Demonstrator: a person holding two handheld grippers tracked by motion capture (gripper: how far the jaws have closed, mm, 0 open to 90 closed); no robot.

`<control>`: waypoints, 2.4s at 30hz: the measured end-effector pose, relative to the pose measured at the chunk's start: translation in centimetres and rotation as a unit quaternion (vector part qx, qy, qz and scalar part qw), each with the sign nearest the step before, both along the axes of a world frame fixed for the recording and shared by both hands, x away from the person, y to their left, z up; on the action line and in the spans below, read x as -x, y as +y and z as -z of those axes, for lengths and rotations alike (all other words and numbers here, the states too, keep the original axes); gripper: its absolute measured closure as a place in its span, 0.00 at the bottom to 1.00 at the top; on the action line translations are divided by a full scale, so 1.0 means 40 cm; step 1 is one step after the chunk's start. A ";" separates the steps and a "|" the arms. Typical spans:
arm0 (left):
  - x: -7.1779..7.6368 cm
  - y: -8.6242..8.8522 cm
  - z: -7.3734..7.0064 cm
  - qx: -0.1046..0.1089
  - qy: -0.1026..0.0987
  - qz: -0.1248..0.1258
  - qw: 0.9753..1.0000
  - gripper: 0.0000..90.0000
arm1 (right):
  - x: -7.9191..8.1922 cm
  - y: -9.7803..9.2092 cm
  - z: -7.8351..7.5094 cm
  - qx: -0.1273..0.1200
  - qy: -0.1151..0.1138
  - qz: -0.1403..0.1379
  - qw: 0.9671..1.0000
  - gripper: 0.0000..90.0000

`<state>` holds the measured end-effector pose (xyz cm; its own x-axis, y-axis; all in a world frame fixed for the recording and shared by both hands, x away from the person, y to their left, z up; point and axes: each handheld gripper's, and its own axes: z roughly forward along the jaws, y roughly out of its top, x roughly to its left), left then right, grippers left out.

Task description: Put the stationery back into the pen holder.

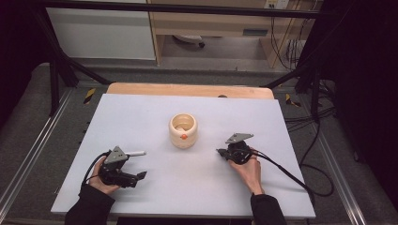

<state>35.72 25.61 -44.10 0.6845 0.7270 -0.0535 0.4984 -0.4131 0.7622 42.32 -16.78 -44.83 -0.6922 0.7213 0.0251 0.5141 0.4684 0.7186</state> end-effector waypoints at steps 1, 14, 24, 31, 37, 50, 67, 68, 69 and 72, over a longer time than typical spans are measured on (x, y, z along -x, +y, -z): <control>0.000 0.000 0.000 0.000 0.000 0.000 1.000 0.03 | -0.005 -0.002 0.000 0.000 0.000 0.003 1.000 1.00; -0.001 0.000 0.000 0.001 0.001 0.001 1.000 0.03 | -0.027 -0.023 -0.011 -0.002 -0.005 0.014 1.000 0.95; -0.001 -0.001 0.002 -0.001 0.003 0.002 1.000 0.03 | 0.008 -0.112 -0.067 0.023 0.018 -0.004 1.000 0.59; -0.001 -0.004 0.003 -0.001 0.006 0.003 1.000 0.03 | 0.040 -0.180 -0.035 0.027 0.046 -0.006 0.999 0.65; -0.001 -0.004 0.003 -0.001 0.007 0.002 1.000 0.03 | 0.045 -0.191 -0.026 0.030 0.051 -0.024 0.998 0.80; -0.001 -0.005 0.004 -0.003 0.008 0.005 1.000 0.04 | 0.044 -0.193 -0.016 0.041 0.051 -0.024 0.998 0.89; -0.001 -0.013 0.003 -0.012 0.004 0.024 1.000 0.05 | 0.074 -0.190 -0.062 0.000 0.058 -0.014 0.998 0.89; -0.001 -0.015 0.002 -0.014 0.002 0.029 0.999 0.05 | 0.077 -0.184 -0.067 -0.002 0.060 -0.018 0.998 0.89; 0.000 -0.018 0.000 -0.015 0.001 0.035 0.999 0.05 | 0.081 -0.178 -0.072 -0.003 0.060 -0.025 0.998 0.89; 0.003 -0.029 -0.006 -0.019 -0.005 0.051 0.999 0.05 | 0.093 -0.158 -0.084 -0.007 0.058 -0.046 0.997 0.89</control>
